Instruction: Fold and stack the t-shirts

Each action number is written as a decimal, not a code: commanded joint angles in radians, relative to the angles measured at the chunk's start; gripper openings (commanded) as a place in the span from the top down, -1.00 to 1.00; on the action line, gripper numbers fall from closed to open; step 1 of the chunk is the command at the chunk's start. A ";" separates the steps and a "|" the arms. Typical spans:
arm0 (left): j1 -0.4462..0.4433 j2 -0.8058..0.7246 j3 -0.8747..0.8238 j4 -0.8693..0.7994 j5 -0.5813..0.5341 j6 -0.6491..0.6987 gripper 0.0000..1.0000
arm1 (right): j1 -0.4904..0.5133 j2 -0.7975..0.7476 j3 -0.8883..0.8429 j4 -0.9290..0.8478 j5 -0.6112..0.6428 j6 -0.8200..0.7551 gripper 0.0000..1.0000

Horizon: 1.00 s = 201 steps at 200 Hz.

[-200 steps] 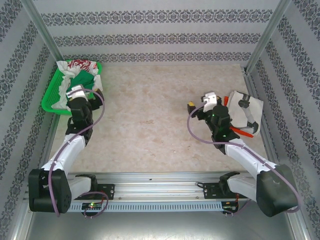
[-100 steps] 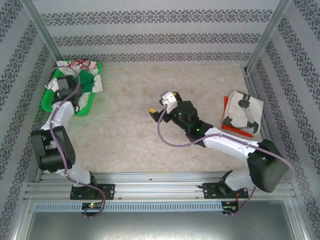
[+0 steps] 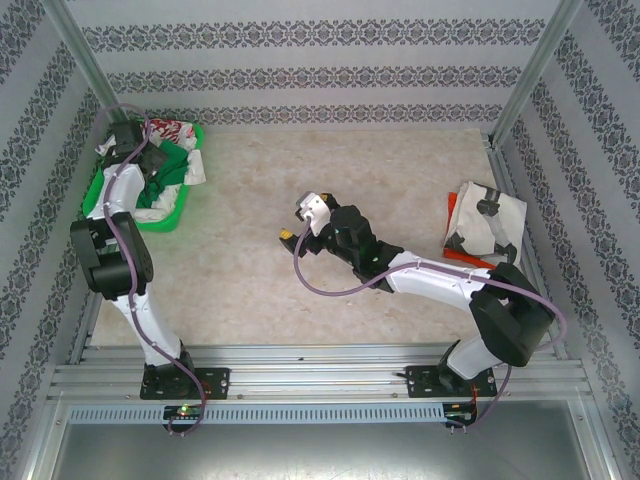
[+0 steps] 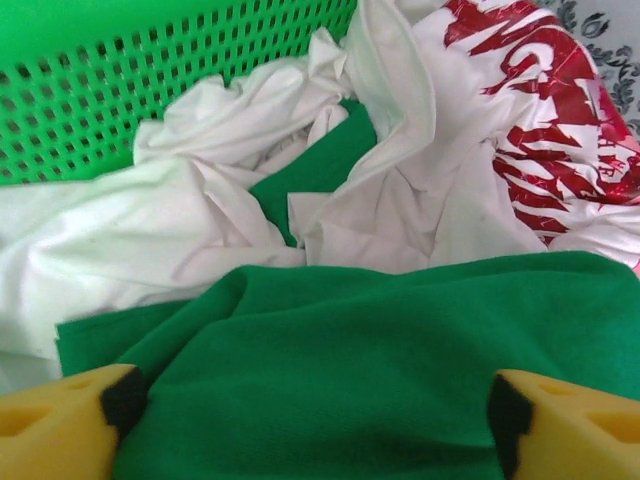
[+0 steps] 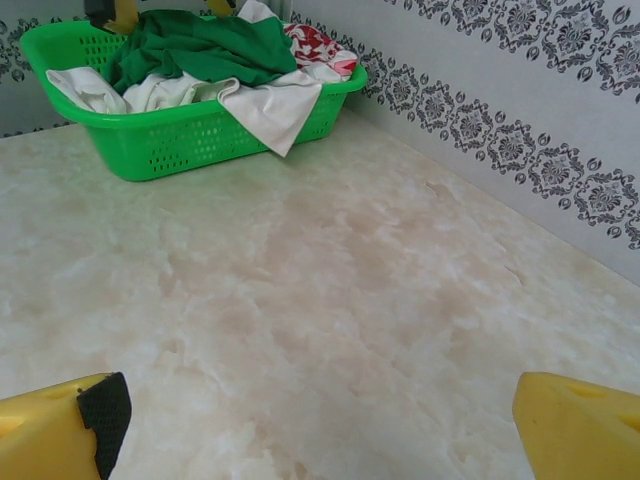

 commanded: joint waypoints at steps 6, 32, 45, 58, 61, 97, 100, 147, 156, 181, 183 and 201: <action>0.003 0.039 0.049 -0.074 0.074 -0.054 -0.47 | 0.003 0.001 0.019 0.003 0.015 -0.019 -0.96; 0.003 0.034 0.048 -0.068 0.092 -0.076 0.36 | 0.003 -0.004 0.018 0.002 0.023 -0.024 -0.96; 0.002 0.019 0.044 -0.059 0.099 -0.078 0.66 | 0.002 -0.007 0.016 0.008 0.027 -0.014 -0.96; 0.002 -0.006 0.039 -0.049 0.103 -0.076 0.92 | 0.002 -0.010 0.013 0.017 0.026 0.000 -0.96; 0.003 -0.012 0.038 -0.046 0.104 -0.074 0.97 | 0.002 -0.011 0.013 0.019 0.026 0.004 -0.96; 0.003 -0.098 0.062 -0.035 0.119 -0.042 1.00 | 0.002 -0.011 0.013 0.022 0.020 0.019 -0.96; 0.003 -0.106 0.067 -0.037 0.120 -0.040 1.00 | 0.001 -0.011 0.013 0.022 0.020 0.019 -0.97; 0.001 -0.226 0.136 -0.005 0.151 -0.019 1.00 | -0.001 -0.010 0.015 0.026 0.008 0.020 -0.96; 0.000 -0.244 0.161 0.000 0.168 -0.021 1.00 | -0.001 -0.008 0.017 0.028 0.003 0.021 -0.96; -0.023 -0.287 0.242 0.014 0.200 -0.014 1.00 | -0.003 -0.004 0.019 0.032 -0.006 0.026 -0.97; -0.027 -0.290 0.248 0.016 0.204 -0.012 1.00 | -0.003 -0.004 0.019 0.033 -0.005 0.027 -0.97; -0.063 -0.314 0.294 0.026 0.224 0.006 1.00 | -0.004 -0.006 0.015 0.041 -0.003 0.029 -0.96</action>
